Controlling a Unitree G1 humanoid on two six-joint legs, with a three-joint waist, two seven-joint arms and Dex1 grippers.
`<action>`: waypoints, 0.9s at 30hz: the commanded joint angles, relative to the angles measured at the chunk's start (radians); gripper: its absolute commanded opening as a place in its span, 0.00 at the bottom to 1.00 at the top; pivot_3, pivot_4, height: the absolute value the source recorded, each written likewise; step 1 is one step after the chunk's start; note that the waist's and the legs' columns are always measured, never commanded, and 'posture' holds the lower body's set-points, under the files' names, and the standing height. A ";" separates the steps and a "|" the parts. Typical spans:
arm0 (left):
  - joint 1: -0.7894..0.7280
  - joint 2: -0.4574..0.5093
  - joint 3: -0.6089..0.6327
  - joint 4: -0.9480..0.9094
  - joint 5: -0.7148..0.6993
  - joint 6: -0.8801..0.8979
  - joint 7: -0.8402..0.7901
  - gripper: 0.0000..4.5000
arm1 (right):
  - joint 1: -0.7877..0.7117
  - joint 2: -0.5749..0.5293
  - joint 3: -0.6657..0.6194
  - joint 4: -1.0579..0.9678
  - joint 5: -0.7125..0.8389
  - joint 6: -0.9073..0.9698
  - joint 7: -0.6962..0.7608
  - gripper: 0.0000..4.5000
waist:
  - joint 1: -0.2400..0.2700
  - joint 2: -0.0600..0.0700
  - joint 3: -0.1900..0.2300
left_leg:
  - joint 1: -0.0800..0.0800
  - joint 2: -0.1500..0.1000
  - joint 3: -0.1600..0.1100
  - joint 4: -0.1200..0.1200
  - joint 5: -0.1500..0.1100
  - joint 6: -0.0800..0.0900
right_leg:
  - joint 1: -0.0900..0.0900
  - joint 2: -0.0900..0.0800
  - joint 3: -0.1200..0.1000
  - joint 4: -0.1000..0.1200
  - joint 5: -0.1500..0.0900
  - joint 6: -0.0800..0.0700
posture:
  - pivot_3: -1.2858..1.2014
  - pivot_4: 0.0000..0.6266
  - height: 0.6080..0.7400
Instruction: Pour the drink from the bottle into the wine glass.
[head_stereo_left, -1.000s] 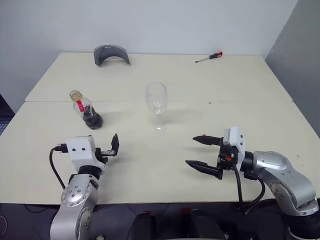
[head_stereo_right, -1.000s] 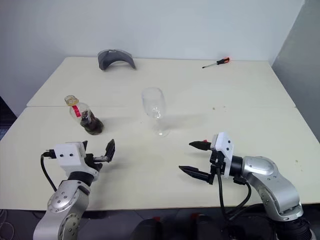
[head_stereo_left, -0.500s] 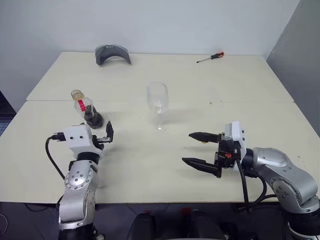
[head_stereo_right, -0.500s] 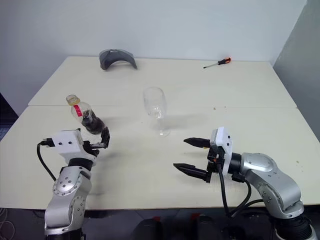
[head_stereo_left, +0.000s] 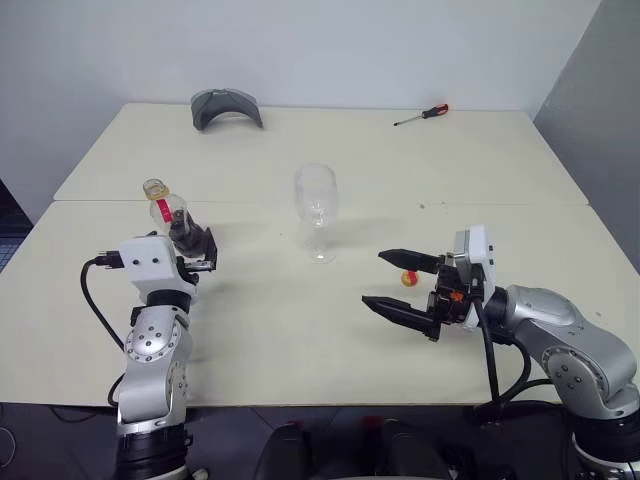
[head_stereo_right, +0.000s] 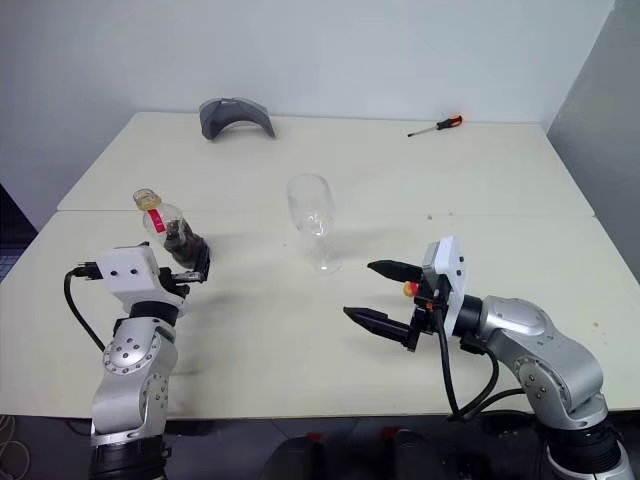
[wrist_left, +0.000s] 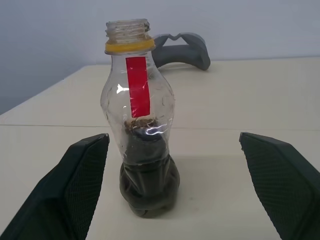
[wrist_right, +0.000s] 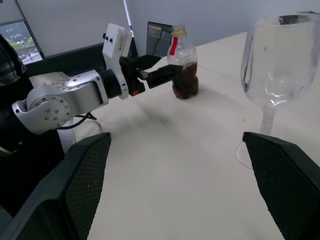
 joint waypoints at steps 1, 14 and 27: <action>-0.030 0.010 0.026 0.016 0.010 -0.038 0.002 1.00 | -0.019 -0.009 -0.020 -0.035 0.022 -0.006 -0.009 1.00 | 0.000 0.000 0.000 | 0.000 0.000 0.000 0.000 0.000 0.000 | 0.000 0.000 0.000 0.000 0.000 0.000 | 0.52 0.24 1.00; -0.134 0.027 0.059 0.199 0.009 -0.115 0.003 1.00 | -0.033 -0.010 -0.016 -0.031 0.017 0.002 -0.034 1.00 | 0.000 0.000 0.000 | 0.000 0.000 0.000 0.000 0.000 0.000 | 0.000 0.000 0.000 0.000 0.000 0.000 | 0.52 0.24 1.00; -0.299 0.065 0.058 0.470 0.008 -0.228 -0.029 1.00 | -0.028 0.007 -0.003 -0.048 0.026 0.013 -0.072 1.00 | 0.000 -0.001 0.000 | 0.000 0.000 0.000 0.001 0.000 0.000 | 0.000 0.000 -0.001 0.000 0.000 0.000 | 0.52 0.24 1.00</action>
